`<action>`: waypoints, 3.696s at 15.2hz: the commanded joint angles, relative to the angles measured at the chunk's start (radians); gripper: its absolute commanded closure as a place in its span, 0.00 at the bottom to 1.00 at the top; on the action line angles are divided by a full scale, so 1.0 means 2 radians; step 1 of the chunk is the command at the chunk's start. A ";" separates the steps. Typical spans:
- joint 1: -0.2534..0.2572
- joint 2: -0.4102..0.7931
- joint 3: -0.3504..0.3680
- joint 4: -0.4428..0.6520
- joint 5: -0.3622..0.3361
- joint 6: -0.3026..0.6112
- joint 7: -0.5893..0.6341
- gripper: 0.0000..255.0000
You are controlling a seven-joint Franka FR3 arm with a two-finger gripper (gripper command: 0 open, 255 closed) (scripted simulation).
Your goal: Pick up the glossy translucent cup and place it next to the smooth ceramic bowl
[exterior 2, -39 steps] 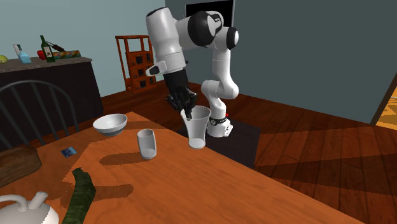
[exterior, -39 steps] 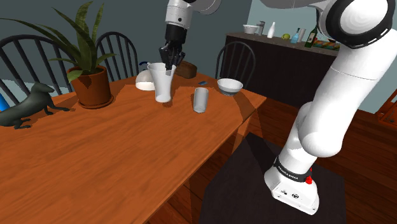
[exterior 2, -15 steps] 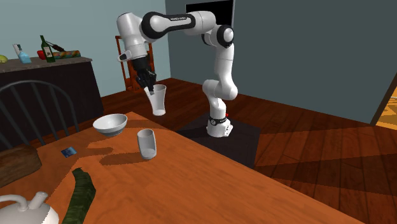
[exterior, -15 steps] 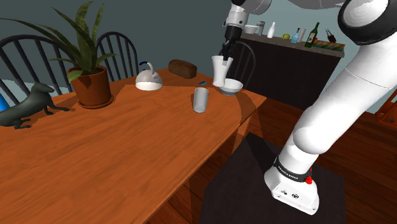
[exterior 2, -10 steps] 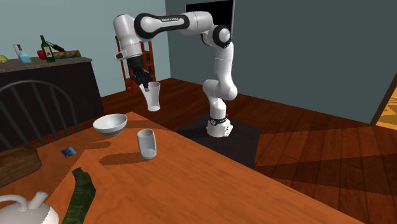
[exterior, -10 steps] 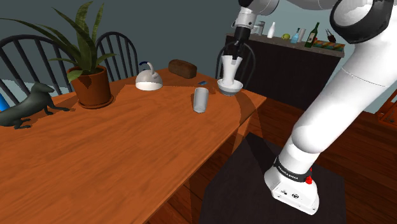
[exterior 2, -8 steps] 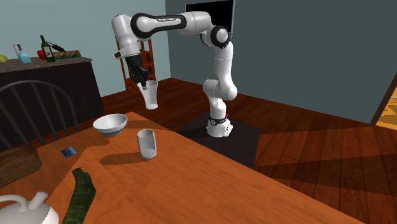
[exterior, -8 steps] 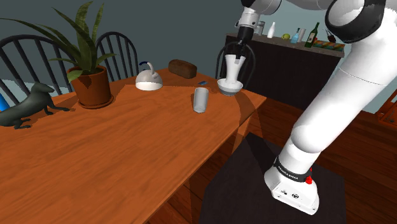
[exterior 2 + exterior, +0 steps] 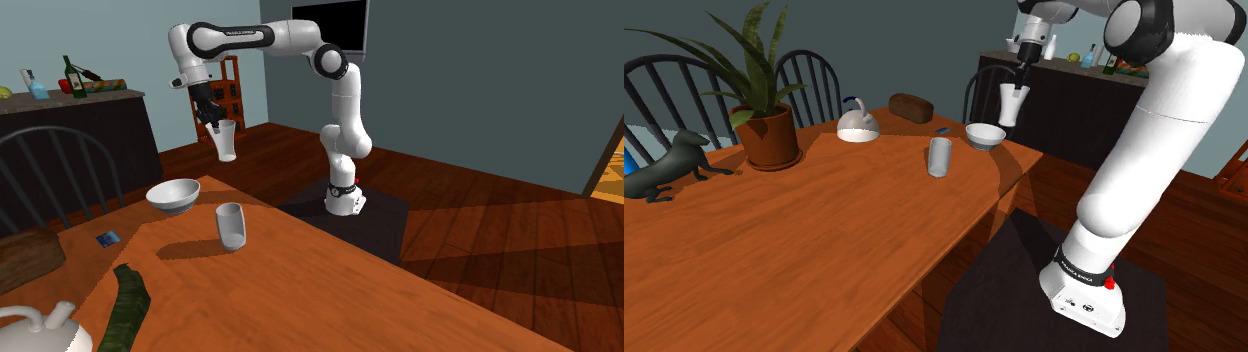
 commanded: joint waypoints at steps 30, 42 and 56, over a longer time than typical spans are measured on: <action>-0.050 0.097 -0.032 -0.053 0.035 0.117 -0.116 1.00; -0.052 0.124 -0.027 -0.103 0.054 0.187 -0.135 1.00; -0.053 0.127 -0.026 -0.106 0.056 0.192 -0.137 0.00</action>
